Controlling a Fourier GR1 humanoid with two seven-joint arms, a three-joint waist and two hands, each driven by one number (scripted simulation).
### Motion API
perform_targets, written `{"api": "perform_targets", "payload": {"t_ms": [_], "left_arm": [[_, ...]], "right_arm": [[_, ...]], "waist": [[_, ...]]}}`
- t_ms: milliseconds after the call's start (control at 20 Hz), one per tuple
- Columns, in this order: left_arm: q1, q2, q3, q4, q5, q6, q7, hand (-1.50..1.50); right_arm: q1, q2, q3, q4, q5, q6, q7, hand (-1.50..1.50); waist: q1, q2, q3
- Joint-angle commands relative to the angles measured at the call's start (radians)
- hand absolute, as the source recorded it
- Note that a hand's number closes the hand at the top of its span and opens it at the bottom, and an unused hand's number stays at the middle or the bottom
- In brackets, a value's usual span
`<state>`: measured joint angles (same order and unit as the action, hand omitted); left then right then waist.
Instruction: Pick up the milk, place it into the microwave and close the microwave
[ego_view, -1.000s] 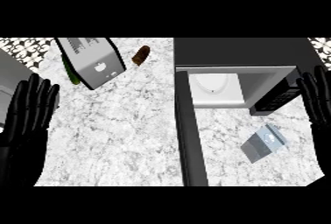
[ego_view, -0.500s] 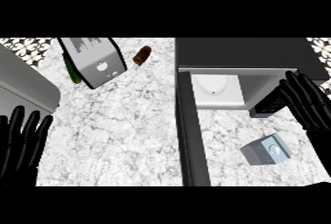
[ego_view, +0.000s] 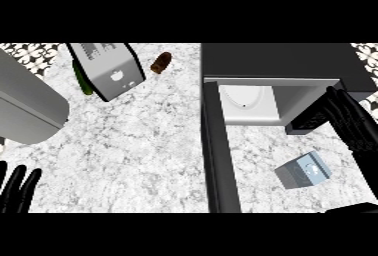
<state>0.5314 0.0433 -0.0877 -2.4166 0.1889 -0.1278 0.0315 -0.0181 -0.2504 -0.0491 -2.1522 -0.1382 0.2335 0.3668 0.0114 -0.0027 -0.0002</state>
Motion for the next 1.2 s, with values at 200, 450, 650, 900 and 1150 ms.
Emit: {"api": "perform_targets", "payload": {"t_ms": [200, 450, 650, 900, 1150], "left_arm": [[0.150, 0.020, 0.086, -0.129, 0.154, -0.095, -0.046, -1.50], [0.172, 0.007, 0.097, -0.113, 0.143, -0.119, -0.079, -1.50], [0.292, 0.001, 0.109, -0.157, 0.167, -0.178, -0.132, -1.50], [0.320, -0.009, 0.100, -0.177, 0.163, -0.202, -0.134, -1.50], [0.427, -0.024, 0.128, -0.178, 0.181, -0.267, -0.209, -1.50]], "right_arm": [[-0.020, 0.022, -0.021, 0.206, 0.128, -0.022, -0.109, -1.50], [0.103, 0.008, -0.072, 0.282, 0.183, -0.007, -0.262, -1.50], [0.171, -0.007, -0.107, 0.334, 0.187, 0.004, -0.328, -1.50], [0.131, 0.002, -0.088, 0.532, 0.287, -0.030, -0.455, -1.50], [0.146, 0.001, -0.093, 0.689, 0.322, -0.033, -0.597, -1.50]], "waist": [[0.017, 0.002, 0.000], [0.004, 0.001, 0.001], [0.009, -0.003, 0.001], [0.012, 0.002, 0.002], [0.020, 0.000, 0.002]]}}
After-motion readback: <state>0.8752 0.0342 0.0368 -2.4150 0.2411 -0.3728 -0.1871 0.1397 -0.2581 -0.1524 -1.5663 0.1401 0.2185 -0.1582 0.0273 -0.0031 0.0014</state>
